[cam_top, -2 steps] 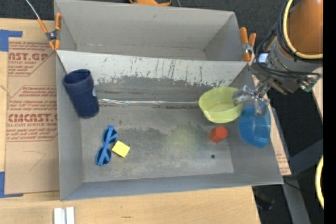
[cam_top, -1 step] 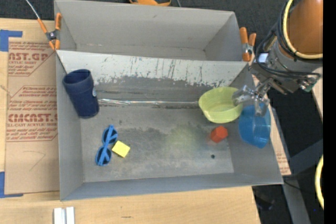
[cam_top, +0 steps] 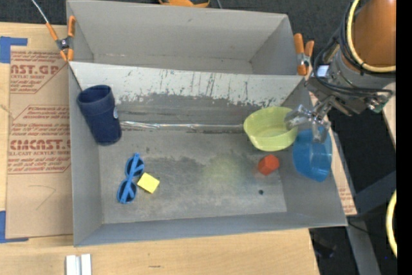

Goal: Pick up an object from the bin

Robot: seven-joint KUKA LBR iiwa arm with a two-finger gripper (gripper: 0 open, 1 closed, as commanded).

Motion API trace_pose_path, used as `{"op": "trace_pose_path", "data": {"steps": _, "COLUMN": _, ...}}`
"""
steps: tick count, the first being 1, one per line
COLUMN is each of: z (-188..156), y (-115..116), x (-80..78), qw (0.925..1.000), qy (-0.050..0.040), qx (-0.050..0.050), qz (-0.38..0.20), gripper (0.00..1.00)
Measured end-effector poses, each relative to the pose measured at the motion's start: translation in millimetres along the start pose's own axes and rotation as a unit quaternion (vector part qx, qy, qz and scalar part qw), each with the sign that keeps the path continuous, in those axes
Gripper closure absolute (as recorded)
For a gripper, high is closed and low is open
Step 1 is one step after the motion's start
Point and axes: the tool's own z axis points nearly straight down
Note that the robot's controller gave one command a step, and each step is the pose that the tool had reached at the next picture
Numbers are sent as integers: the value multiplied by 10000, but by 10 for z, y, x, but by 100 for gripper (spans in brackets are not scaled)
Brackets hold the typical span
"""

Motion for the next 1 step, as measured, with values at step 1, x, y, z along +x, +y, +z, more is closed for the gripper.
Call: {"op": "trace_pose_path", "data": {"steps": 1, "z": -1255, "y": -135, "x": -5, "qw": 9930, "qy": -19, "qx": 32, "qz": -1182, "gripper": 100}}
